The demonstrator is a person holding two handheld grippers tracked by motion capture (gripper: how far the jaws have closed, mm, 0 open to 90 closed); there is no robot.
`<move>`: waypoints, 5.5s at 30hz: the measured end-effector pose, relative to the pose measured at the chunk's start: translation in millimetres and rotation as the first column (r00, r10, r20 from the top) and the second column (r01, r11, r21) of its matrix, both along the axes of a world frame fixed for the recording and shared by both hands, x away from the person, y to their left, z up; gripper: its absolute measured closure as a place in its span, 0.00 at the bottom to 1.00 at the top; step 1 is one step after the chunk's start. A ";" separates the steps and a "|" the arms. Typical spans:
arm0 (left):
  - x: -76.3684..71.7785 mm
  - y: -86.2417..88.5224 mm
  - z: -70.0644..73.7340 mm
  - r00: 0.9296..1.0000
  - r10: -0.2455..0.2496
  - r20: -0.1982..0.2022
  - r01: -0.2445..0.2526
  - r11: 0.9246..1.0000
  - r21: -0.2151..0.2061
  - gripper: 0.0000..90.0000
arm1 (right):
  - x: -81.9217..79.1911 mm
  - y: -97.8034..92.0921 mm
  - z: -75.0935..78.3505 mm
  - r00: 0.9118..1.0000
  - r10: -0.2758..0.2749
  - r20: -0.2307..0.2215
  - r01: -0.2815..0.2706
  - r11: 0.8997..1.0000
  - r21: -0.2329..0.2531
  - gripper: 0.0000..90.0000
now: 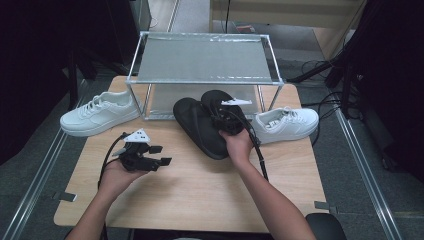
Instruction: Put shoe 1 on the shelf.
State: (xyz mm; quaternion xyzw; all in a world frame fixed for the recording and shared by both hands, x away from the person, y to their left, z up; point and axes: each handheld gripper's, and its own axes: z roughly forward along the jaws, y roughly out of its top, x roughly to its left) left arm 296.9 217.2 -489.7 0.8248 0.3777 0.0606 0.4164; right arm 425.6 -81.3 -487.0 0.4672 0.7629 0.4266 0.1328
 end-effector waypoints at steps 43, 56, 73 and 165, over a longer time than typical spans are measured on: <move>11.0 -1.5 -0.9 0.999 0.025 -0.035 -0.026 0.999 -0.023 0.53 | 32.7 2.9 1.6 0.996 -0.089 0.027 0.089 0.996 -0.003 0.65; 15.7 5.0 12.6 0.998 0.068 0.015 -0.068 0.997 -0.031 0.86 | -9.1 -7.8 16.6 0.996 0.076 0.039 -0.077 0.997 0.026 0.72; 50.8 0.4 50.0 0.999 -0.035 0.013 0.036 0.998 -0.051 1.00 | -63.5 -43.5 -1.7 0.973 0.229 -0.002 -0.229 0.972 0.045 0.97; 203.4 -32.2 132.9 0.995 -0.045 0.093 0.037 0.995 0.089 1.00 | -55.5 -31.9 -44.4 0.966 0.236 -0.107 -0.239 0.971 -0.013 1.00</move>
